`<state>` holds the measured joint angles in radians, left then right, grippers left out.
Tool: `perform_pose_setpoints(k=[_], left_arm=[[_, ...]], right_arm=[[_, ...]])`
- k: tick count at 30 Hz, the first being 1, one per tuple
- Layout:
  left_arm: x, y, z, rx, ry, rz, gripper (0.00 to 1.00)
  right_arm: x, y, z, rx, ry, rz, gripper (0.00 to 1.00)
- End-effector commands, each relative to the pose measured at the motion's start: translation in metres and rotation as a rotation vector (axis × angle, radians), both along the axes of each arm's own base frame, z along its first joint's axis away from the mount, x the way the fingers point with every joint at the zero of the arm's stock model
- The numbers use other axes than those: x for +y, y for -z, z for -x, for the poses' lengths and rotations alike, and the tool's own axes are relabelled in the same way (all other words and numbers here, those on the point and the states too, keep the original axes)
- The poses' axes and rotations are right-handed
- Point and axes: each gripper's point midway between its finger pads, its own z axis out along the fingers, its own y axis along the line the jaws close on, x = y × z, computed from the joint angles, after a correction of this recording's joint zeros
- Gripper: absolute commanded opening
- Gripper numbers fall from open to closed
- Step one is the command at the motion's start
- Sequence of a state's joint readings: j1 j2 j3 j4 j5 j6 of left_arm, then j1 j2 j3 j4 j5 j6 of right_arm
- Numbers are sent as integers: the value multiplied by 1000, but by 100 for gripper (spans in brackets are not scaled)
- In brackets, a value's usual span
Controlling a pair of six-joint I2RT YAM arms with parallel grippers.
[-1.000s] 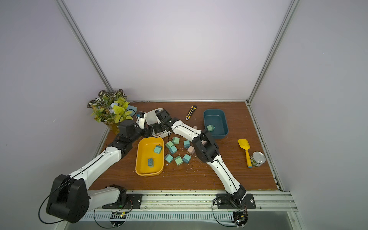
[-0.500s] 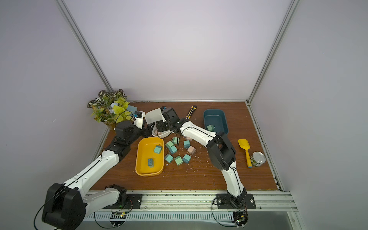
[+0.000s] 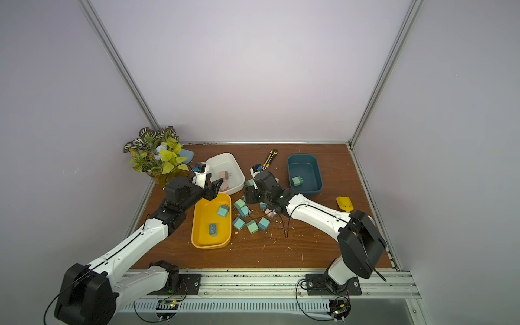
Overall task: Place the plugs by color into the storage box
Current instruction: Pick up the plug from the center of the board.
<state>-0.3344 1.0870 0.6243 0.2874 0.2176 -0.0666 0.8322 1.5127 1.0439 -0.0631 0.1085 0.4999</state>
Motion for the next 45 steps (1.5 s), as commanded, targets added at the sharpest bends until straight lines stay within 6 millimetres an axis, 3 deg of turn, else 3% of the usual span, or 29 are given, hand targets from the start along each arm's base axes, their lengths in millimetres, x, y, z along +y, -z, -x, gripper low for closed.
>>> perform_pose_setpoints(k=[1,6,16,22,30,37,45], left_arm=[[-14,-1,1,-9,59,10,64],[-31,14,6,39,122,-14,64],[-110,75,49,212,420,-198,66],[-137,100,68,317,496,-214,68],[-184,139,113,519,612,-214,68],[-204,157,121,535,597,-245,68],[-200,171,109,536,529,-283,68]], right_arm=[[-20,-1,8,-15,60,-4,65],[-40,13,23,7,89,7,59],[-75,46,46,70,156,49,60],[-103,72,65,115,218,51,71],[-136,101,91,189,301,48,74],[-150,106,98,150,347,-43,75],[-157,104,95,122,358,4,75]])
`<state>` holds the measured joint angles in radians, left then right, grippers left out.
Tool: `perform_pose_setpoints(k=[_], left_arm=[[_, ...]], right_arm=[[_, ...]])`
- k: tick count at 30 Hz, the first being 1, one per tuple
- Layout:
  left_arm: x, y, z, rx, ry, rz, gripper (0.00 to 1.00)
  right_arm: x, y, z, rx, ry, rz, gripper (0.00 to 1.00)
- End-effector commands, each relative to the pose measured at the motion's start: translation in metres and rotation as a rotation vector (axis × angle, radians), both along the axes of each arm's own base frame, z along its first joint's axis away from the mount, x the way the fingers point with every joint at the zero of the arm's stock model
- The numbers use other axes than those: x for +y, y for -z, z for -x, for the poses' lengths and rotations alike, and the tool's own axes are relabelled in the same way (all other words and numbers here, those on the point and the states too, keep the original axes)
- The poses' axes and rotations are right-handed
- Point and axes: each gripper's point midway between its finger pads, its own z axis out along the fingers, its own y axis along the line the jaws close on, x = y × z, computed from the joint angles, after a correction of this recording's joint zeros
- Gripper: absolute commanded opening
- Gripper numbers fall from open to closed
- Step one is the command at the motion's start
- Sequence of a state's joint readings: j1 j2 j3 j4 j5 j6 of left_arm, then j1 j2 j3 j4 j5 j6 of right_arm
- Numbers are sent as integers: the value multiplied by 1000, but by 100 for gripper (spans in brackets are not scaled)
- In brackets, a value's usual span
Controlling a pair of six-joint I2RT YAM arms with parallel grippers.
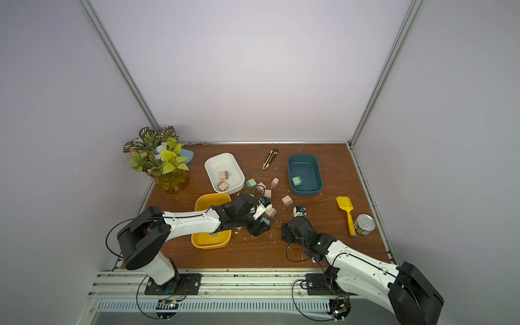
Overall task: Place the plugs by color into the storage box
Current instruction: Pick up the plug from the center of the board.
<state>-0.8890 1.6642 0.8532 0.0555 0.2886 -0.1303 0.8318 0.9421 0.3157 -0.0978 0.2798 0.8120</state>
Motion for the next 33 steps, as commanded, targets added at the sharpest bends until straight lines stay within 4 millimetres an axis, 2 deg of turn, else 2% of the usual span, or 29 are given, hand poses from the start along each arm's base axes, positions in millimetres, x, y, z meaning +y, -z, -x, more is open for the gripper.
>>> perform_pose_setpoints(k=[1,5,10,19,22,29,33], left_arm=[[-1,7,-8,-20,-35,-30,68],[1,19,-10,-14,-51,-62,66],[-1,24,-8,-13,-49,-74,64],[-8,31,-12,-9,-46,-86,51],[-8,30,-12,-16,-50,-88,48],[-12,18,-17,-44,-52,-66,45],[-16,-1,-23,-84,-57,-39,44]], right_arm=[[0,-14,-10,-51,27,-5,75],[2,-19,-14,-77,36,-27,75],[4,-21,-17,-97,39,-37,75],[6,-16,-17,-76,26,-11,75],[6,-20,-18,-89,28,-13,75],[0,-32,-21,-144,56,-38,73],[-7,-39,-20,-189,88,-79,71]])
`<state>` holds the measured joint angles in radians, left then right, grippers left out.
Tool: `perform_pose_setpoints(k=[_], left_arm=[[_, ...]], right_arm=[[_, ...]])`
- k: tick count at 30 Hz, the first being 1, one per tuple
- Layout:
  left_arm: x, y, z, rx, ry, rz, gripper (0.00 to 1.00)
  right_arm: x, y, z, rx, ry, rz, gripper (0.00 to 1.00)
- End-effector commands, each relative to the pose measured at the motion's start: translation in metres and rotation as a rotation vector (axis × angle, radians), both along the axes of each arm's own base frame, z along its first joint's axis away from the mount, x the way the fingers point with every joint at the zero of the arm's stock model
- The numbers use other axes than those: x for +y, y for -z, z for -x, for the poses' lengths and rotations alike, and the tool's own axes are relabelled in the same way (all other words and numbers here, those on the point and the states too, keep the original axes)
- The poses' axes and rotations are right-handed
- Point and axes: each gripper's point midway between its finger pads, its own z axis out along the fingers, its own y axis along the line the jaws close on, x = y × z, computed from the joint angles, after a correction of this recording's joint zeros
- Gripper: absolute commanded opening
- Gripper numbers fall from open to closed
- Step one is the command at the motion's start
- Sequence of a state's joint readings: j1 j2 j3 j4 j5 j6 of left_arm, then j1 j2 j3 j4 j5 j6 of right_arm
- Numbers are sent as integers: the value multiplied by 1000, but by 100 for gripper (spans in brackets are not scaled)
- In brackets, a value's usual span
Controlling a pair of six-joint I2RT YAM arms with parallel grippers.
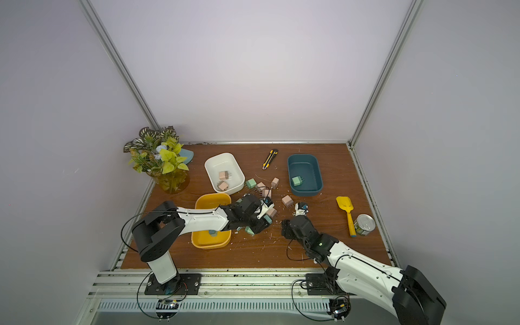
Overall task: Place the plugs by color into the storage box
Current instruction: Pick up the plug from the center of the board, then place the plug in the storage box.
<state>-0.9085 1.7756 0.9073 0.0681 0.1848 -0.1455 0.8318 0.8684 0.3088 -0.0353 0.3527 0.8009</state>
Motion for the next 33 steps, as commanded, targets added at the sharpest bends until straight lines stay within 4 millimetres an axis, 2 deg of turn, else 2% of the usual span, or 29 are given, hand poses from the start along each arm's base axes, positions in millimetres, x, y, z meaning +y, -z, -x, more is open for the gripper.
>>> perform_pose_setpoints(k=[1,7,9,16,24,29,33], left_arm=[[-12,-33,-8,-73,7,52,44],[-21,-67,-15,-133,3,138,41],[-24,-72,-17,-152,1,155,41],[-23,-85,-28,-191,-46,160,41],[12,-101,-20,-230,-92,93,41],[43,-107,-18,-260,-180,48,41],[61,-109,-16,-260,-220,57,41]], right_arm=[[-8,-12,-5,-71,49,-39,71],[-9,-21,-4,-131,41,-95,66],[-5,-28,-4,-156,22,-112,64],[25,-70,-9,-289,-153,-116,62],[62,-87,-10,-307,-343,-78,61],[88,-87,-11,-311,-419,-149,61],[110,-82,-16,-282,-484,-144,60]])
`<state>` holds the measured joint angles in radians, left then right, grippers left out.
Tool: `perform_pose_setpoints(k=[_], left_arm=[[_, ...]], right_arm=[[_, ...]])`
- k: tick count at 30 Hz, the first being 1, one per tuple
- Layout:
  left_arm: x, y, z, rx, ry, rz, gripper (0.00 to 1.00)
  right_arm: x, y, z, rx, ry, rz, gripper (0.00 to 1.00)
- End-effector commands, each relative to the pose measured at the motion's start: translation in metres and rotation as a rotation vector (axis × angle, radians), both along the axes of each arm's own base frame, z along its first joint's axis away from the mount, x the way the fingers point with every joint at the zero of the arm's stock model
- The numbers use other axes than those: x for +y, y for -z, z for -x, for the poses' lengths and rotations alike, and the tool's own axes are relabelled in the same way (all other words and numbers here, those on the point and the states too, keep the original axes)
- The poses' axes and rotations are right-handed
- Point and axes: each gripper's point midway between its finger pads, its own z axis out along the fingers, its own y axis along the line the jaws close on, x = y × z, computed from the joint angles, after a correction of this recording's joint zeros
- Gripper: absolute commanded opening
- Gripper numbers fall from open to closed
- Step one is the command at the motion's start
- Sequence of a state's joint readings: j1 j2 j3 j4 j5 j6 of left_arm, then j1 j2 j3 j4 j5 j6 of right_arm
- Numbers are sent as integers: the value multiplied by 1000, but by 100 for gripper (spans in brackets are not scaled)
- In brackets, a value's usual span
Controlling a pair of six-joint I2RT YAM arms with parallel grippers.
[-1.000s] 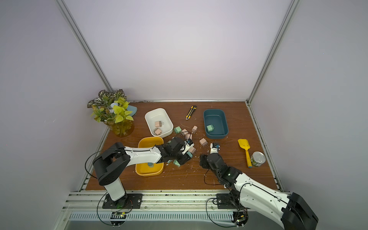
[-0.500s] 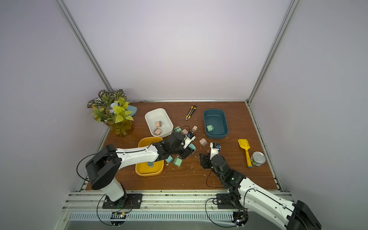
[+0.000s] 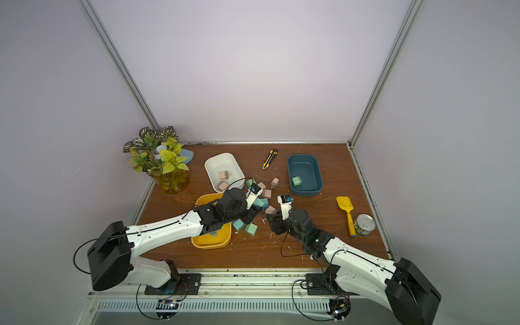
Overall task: Place the plugs by color into the storage box
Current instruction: Place the plug in the storage box.
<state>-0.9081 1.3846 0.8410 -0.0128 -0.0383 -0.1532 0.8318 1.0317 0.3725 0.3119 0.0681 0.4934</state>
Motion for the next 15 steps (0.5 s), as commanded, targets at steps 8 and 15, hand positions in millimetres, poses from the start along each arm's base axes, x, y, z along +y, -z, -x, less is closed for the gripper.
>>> perform_pose_setpoints(k=[8,15], left_arm=[[73,10,-17,73,-211,-8,42],[109,15,-26,100,-319,-13,43]], right_arm=[[75,-31,-16,-68,-173,10,56],[103,-29,-26,-49,-168,21,56]])
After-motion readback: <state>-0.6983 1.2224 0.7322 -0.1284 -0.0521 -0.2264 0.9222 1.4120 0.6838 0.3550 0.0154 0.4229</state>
